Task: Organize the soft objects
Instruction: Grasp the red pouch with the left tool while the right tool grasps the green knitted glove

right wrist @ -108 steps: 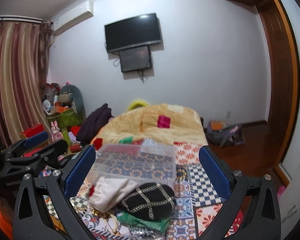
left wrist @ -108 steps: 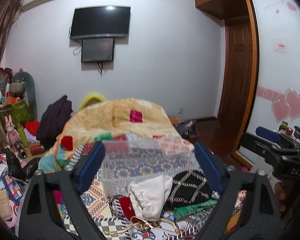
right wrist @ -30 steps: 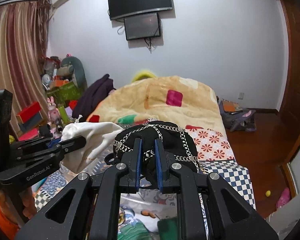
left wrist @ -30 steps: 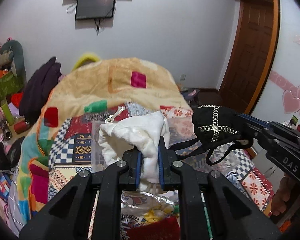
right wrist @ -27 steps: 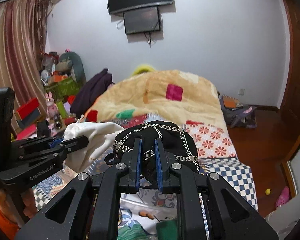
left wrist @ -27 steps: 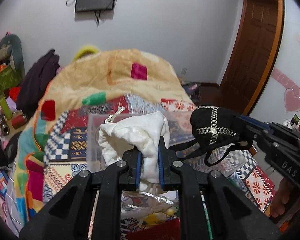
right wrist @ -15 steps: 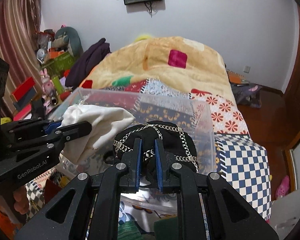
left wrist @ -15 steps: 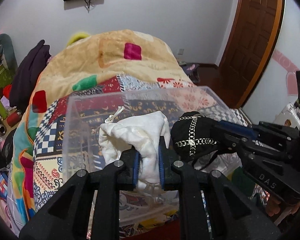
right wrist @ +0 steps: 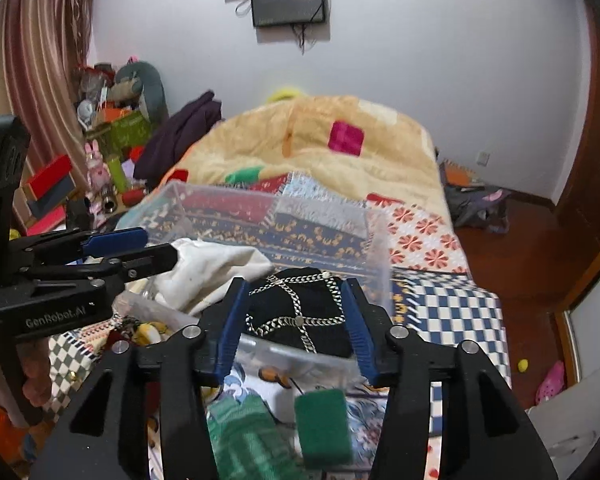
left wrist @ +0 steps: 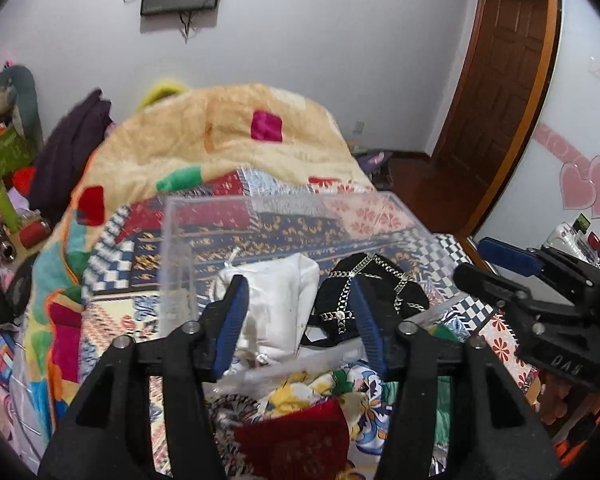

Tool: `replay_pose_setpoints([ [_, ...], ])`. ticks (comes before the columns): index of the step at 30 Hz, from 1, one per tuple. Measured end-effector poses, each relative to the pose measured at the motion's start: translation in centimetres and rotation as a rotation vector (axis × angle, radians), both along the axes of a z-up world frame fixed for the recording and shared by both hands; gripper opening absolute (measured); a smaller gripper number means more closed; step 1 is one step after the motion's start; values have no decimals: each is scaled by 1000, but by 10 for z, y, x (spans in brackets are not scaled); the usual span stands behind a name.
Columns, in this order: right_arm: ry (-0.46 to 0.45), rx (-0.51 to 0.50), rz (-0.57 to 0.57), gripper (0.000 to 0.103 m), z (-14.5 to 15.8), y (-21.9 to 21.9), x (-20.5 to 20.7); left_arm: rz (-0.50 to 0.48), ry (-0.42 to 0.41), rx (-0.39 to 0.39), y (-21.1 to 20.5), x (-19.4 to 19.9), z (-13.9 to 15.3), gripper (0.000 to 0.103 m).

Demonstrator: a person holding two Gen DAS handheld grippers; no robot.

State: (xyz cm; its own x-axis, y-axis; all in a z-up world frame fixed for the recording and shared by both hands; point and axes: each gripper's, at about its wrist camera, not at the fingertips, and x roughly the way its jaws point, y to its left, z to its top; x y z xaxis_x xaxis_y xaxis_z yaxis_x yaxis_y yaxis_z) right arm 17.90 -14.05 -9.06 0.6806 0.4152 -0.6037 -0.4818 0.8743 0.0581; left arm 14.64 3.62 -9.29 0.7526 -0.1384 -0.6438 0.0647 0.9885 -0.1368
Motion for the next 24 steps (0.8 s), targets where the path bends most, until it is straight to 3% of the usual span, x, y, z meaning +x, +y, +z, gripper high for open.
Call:
replay_pose_setpoints([
  [4,-41,30,-20,59,11,-11,-17,24,-80,30,-1,-30,17,73],
  [9,-52,14,-28,66,9,-11,-29,36,-93,13,4,-53,17,85],
  [20,77,6,-4,69,-40,-13,-50,37,-8,44,-6,-74,-32,86],
  [24,87,-8,33,69,-51,-3,-59,24,21,19,-8,-81,-49,86],
])
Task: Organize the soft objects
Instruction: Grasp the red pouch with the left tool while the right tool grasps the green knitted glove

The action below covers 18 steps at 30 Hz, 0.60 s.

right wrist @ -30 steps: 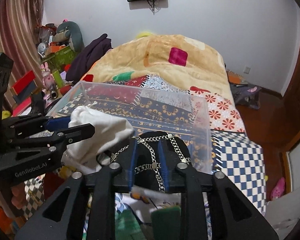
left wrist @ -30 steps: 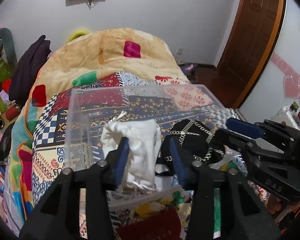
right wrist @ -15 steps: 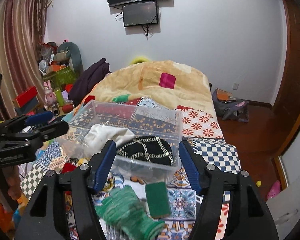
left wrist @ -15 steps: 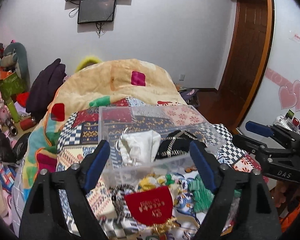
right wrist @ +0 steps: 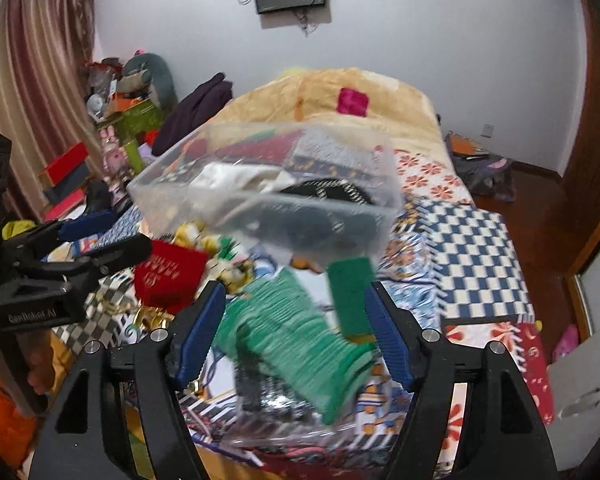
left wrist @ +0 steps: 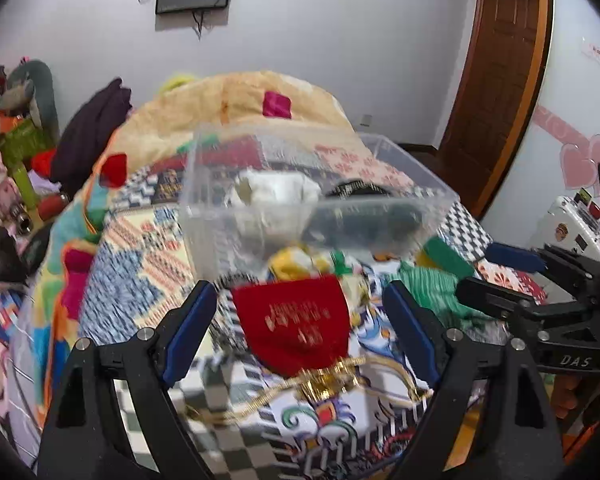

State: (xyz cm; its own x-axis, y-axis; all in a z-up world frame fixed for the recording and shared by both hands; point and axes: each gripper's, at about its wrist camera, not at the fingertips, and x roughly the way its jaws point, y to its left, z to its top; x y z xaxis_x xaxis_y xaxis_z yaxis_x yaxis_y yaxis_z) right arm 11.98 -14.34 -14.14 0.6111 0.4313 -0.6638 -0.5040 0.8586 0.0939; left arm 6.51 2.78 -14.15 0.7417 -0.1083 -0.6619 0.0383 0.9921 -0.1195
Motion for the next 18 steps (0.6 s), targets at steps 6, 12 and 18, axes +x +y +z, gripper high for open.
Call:
replay_pose_setpoints([
  [6,46,2,34,68,-12,5,2,-14,45,2,-5,3,-19,69],
  [12,84,-15,65,43,-24,11,0,-24,71,-7,-5,5,-28,46],
  [18,71,-3,75,20,-21,9,-3,-45,59,6,-10,1,-27,25],
])
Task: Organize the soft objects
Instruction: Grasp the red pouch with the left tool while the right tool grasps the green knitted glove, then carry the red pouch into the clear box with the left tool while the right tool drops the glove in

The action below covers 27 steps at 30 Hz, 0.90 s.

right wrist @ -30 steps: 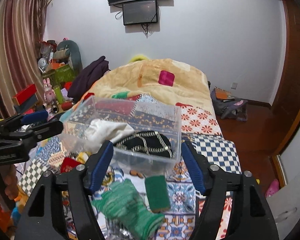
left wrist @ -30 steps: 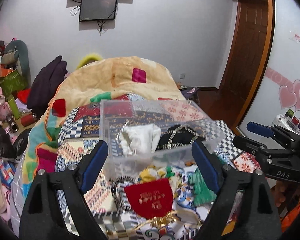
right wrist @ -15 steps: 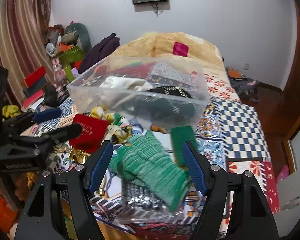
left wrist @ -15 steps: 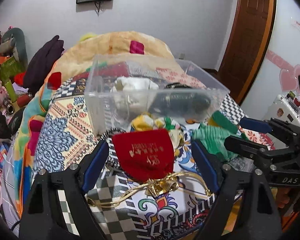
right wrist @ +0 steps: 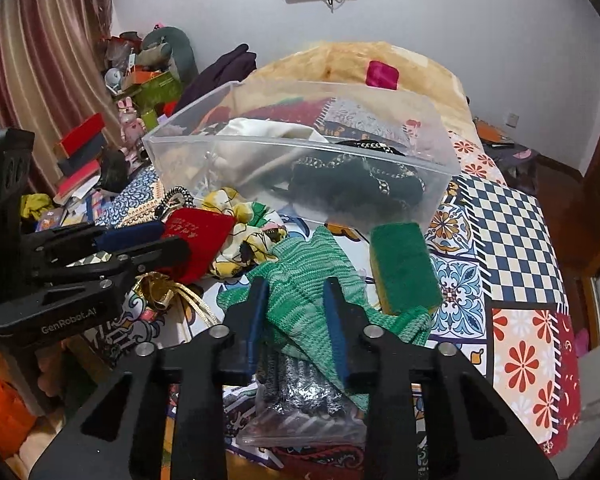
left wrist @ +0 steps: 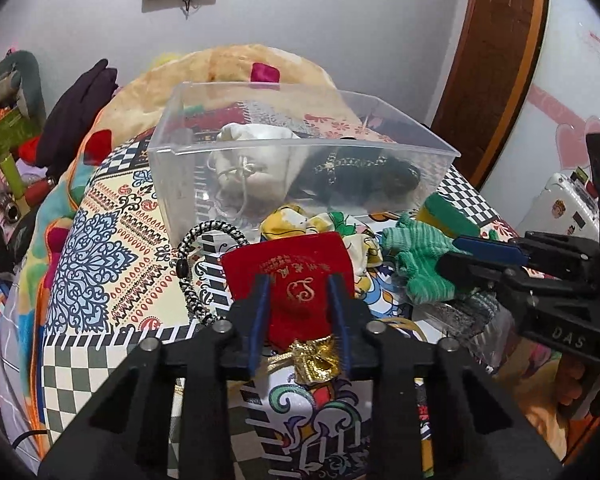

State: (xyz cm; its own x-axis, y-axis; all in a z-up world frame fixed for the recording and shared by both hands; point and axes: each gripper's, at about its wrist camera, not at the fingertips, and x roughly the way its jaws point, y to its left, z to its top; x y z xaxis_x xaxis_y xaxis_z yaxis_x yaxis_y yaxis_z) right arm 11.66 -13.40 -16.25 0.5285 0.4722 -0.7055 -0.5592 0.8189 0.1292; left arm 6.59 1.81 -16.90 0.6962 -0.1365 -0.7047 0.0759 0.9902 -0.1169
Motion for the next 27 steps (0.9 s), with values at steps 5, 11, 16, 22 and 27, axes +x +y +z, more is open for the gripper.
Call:
replay_pose_setpoints([
  [5,-12,12,8,12,2,-1,-1,-12,-11,0,-2,-4,3,12],
  [11,-43,49,-3,11,15,-6,-6,-11,-71,-34,4,-14,25,10],
  [16,-89,81,-37,11,34,-13,-9,-6,-129,-41,8,-20,47,10],
  [22,-172,111,-70,11,64,-17,-6,-2,-205,-40,11,-20,78,10],
  [27,-248,118,-87,11,89,-14,3,4,-267,-45,13,-13,102,10],
])
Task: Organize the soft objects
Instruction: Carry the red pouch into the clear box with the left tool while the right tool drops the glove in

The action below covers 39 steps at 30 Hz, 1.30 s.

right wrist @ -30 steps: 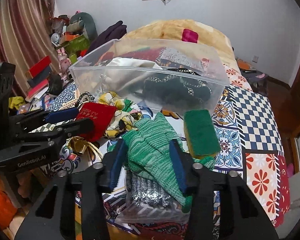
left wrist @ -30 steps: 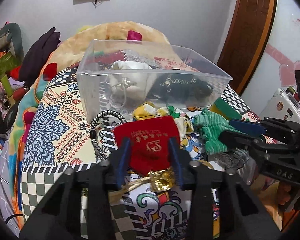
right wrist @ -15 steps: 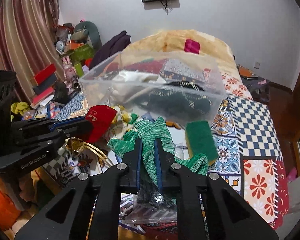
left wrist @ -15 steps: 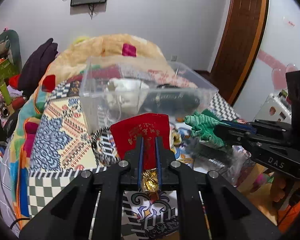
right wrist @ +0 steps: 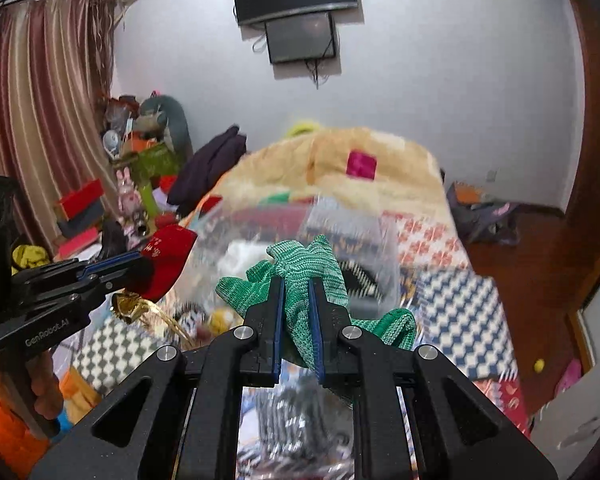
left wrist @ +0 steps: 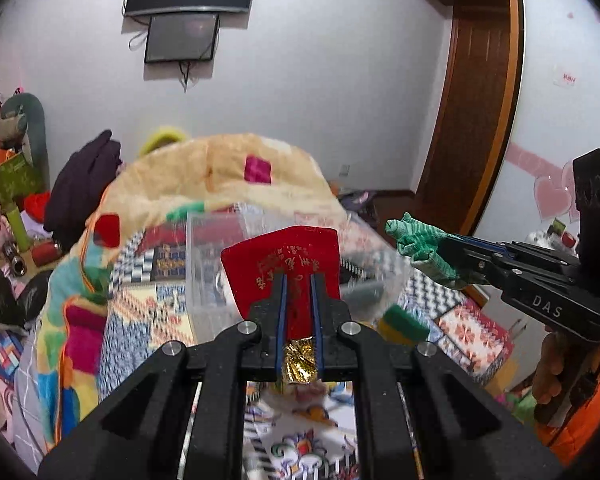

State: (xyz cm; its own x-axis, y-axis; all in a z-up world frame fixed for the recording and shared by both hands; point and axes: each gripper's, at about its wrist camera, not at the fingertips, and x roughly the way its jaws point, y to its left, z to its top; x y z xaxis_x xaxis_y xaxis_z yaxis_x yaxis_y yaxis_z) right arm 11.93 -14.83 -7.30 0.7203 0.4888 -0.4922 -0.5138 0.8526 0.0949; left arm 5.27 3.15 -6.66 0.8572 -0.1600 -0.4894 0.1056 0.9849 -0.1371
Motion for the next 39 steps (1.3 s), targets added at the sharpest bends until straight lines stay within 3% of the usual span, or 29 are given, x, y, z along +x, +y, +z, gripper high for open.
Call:
replay_pose_setpoints([
  [7,-69,29,-25,11,23,7,19,15,-36,17,1,27,21,10],
  [15,-72,13,-48,11,17,19,43,37,2,3,6,76,14,10],
  [29,91,-97,-62,11,-35,35,86,23,150,41,-8,127,-31,10],
  [39,156,-157,-27,14,-49,42,98,11,231,51,-14,143,-54,11],
])
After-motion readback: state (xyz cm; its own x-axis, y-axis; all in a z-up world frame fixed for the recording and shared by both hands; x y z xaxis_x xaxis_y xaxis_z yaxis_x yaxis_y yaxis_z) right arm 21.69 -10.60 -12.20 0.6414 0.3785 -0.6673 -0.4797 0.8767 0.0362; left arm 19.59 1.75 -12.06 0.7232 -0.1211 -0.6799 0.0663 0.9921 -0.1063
